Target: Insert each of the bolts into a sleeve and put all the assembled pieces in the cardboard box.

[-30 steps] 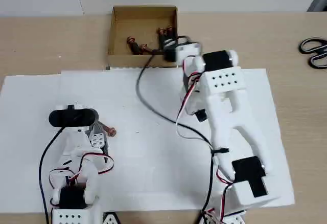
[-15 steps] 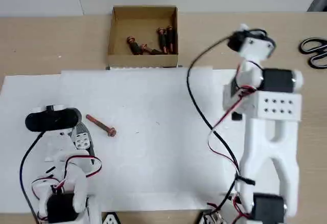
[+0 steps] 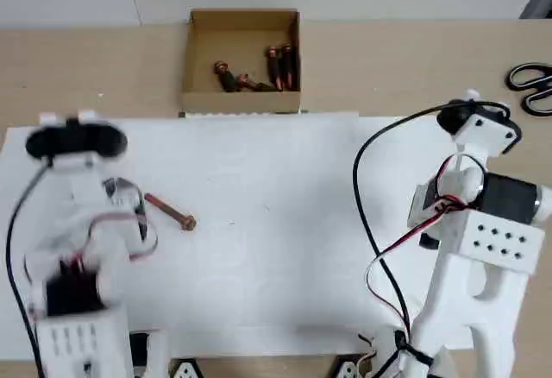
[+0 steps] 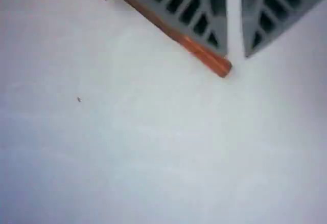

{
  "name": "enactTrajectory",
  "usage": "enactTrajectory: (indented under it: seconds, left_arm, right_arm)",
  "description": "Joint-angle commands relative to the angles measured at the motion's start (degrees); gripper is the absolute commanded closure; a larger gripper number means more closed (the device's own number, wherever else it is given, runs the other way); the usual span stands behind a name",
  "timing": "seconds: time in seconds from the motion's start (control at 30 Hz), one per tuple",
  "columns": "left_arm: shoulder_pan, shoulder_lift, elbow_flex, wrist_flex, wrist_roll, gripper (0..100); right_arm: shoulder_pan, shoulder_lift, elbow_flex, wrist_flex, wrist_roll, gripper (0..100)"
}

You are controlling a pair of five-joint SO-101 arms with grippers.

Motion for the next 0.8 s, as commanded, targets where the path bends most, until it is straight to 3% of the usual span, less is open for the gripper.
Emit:
enactTrajectory:
  seconds: [0.0, 0.23, 0.47, 0.67, 0.77]
  left_arm:
    - [-0.35, 15.74, -15.87, 5.1, 10.37, 99]
    - [-0.09, 37.71, -28.35, 11.78, 22.51, 99]
    - [2.55, 52.4, -28.53, 17.67, 24.26, 99]
    - [5.01, 56.18, -28.62, 13.71, 28.84, 98]
    - [5.01, 56.26, -28.62, 11.6, 30.42, 90]
  right_arm:
    - [0.48, -2.95, 1.23, 0.04, -0.7, 99.2]
    - [0.84, -8.22, 4.75, 0.04, -0.88, 99.2]
    - [9.19, -14.46, 8.62, -1.1, -0.62, 99.2]
    - [14.81, -18.68, 13.19, -3.74, 0.0, 99.2]
    - [14.9, -20.7, 14.33, -4.35, 1.85, 99.2]
